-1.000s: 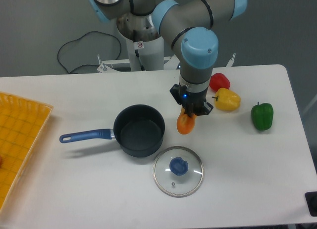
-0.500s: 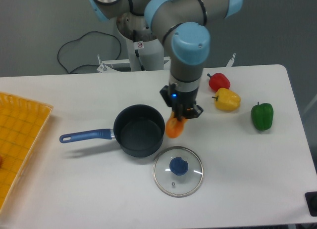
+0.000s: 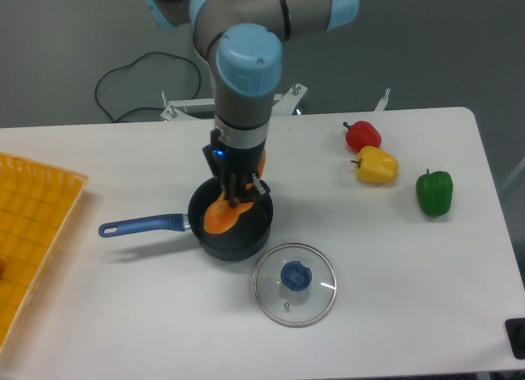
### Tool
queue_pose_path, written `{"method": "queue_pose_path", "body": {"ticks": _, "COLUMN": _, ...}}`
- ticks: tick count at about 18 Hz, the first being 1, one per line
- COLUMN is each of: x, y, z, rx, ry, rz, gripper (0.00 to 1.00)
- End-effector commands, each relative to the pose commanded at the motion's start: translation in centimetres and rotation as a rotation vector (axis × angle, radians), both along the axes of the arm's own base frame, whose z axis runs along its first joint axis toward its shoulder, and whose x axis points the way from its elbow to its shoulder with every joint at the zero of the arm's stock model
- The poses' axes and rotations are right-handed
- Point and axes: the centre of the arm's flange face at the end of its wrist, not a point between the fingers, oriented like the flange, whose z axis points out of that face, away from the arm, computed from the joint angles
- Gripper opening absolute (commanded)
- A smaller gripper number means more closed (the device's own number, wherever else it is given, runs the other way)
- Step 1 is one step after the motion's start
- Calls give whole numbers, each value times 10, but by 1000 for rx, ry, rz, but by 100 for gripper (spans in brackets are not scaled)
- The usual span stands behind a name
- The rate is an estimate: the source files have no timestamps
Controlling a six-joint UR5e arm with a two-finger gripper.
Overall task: Place the long bread in the pot
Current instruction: 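Lower the bread into the saucepan beside the handle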
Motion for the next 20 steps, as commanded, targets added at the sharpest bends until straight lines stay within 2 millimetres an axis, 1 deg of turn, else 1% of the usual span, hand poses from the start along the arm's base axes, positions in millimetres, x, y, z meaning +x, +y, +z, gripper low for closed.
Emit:
{"method": "queue_pose_path", "body": {"ticks": 2, "x": 10, "y": 11, "z": 2, "rx": 45, "ry": 10, "rz": -24, "gripper": 11}}
{"method": "queue_pose_path", "body": {"ticks": 5, "x": 18, "y": 20, "z": 5, "rx": 84, "ry": 14, "rz": -47, "gripper": 11}}
{"method": "queue_pose_path", "body": {"ticks": 6, "x": 20, "y": 24, "z": 1, "rx": 88, "ry": 13, "rz": -55, "gripper": 11}}
{"method": "queue_pose_path", "body": {"ticks": 9, "x": 18, "y": 31, "z": -5, "rx": 103, "ry": 24, "rz": -67, "gripper": 11}}
{"method": "queue_pose_path", "body": {"ticks": 15, "x": 8, "y": 44, "z": -28, "rx": 125, "ry": 18, "rz": -69, "gripper": 11}}
{"method": "queue_pose_path", "body": {"ticks": 20, "x": 6, "y": 45, "z": -39, "rx": 112, "ry": 7, "rz": -73, "gripper": 12}}
